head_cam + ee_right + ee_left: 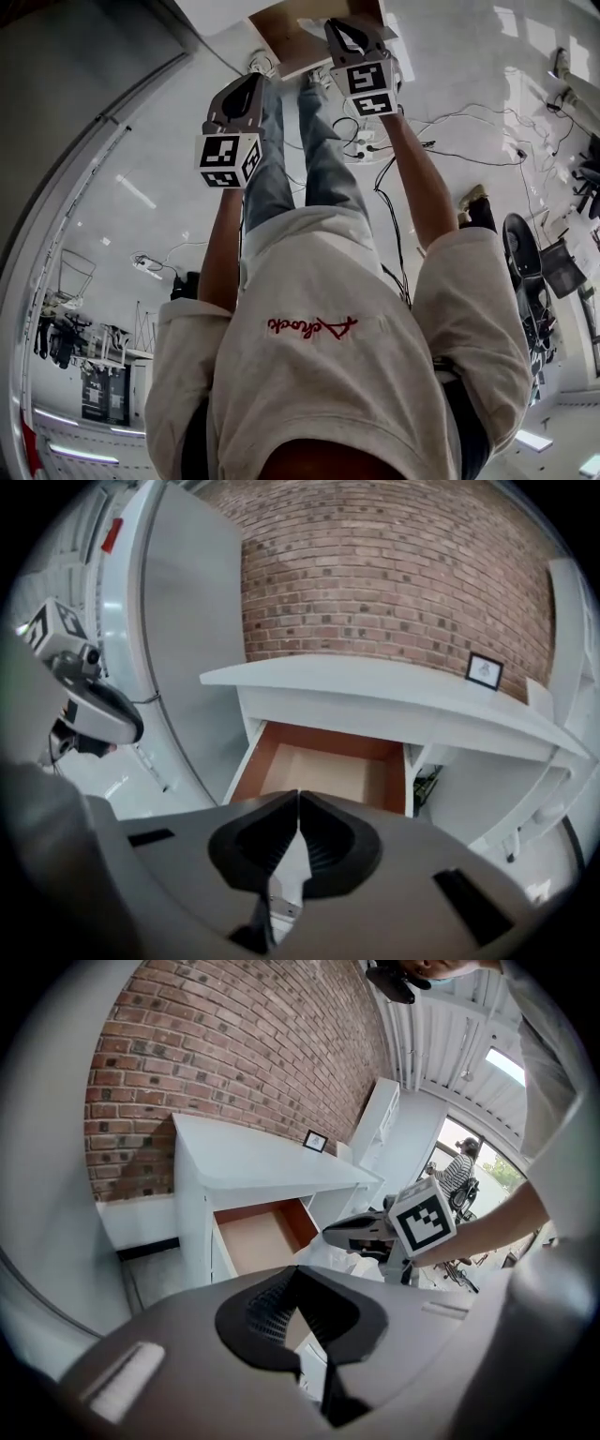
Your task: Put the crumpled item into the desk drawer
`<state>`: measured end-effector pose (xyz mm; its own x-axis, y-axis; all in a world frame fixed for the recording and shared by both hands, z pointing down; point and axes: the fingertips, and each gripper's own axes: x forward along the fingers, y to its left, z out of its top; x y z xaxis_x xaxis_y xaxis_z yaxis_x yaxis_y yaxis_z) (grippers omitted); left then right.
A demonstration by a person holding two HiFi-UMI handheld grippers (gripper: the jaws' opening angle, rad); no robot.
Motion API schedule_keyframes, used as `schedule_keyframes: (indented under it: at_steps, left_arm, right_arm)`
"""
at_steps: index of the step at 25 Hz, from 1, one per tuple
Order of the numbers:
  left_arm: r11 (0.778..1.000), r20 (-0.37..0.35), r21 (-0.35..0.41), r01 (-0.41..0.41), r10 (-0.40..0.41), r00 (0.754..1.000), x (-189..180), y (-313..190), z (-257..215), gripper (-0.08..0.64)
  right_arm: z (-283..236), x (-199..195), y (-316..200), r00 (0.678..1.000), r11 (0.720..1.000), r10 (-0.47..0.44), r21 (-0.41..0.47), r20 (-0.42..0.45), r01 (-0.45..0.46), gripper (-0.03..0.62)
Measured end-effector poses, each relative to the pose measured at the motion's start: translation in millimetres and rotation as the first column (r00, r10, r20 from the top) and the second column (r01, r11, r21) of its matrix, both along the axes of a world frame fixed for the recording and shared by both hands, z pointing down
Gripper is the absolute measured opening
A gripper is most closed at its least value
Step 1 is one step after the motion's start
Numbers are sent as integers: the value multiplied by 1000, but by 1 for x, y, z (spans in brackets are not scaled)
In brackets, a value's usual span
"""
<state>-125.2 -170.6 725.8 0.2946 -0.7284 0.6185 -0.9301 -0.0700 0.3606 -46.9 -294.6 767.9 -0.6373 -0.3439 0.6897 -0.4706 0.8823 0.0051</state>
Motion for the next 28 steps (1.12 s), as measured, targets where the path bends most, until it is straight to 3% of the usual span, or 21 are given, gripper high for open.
schedule_keyframes:
  at_steps: [4, 6, 11, 16, 19, 24, 26, 28]
  left_arm:
    - [1000, -5, -8, 8, -8, 1000, -4, -1, 4, 9]
    - [1000, -7, -7, 11, -11, 1000, -5, -2, 4, 9]
    - [1000, -14, -14, 15, -15, 1000, -6, -2, 8, 9]
    - [1000, -18, -26, 15, -15, 1000, -6, -1, 10, 9]
    - [999, -19, -31, 19, -20, 1000, -6, 2, 12, 9]
    - [999, -23, -48, 23, -24, 999, -9, 8, 20, 9]
    - [998, -23, -54, 24, -25, 999, -8, 7, 24, 9]
    - [998, -22, -59, 26, -27, 999, -7, 8, 24, 9]
  right_arm:
    - [18, -16, -1, 975, 978, -190, 64, -115, 198, 15]
    - [28, -22, 3, 935, 942, -302, 94, -184, 323, 15]
    - [60, -33, 18, 748, 767, -559, 121, -357, 630, 15]
    - [86, -40, 29, 555, 583, -701, 89, -448, 808, 15]
    - [106, -38, 37, 446, 488, -752, 44, -486, 871, 15]
    - [138, -40, 42, 306, 357, -783, 11, -542, 934, 15]
    - [147, -40, 42, 273, 328, -787, 0, -553, 945, 15]
    - [151, -40, 40, 260, 315, -785, -1, -562, 949, 15]
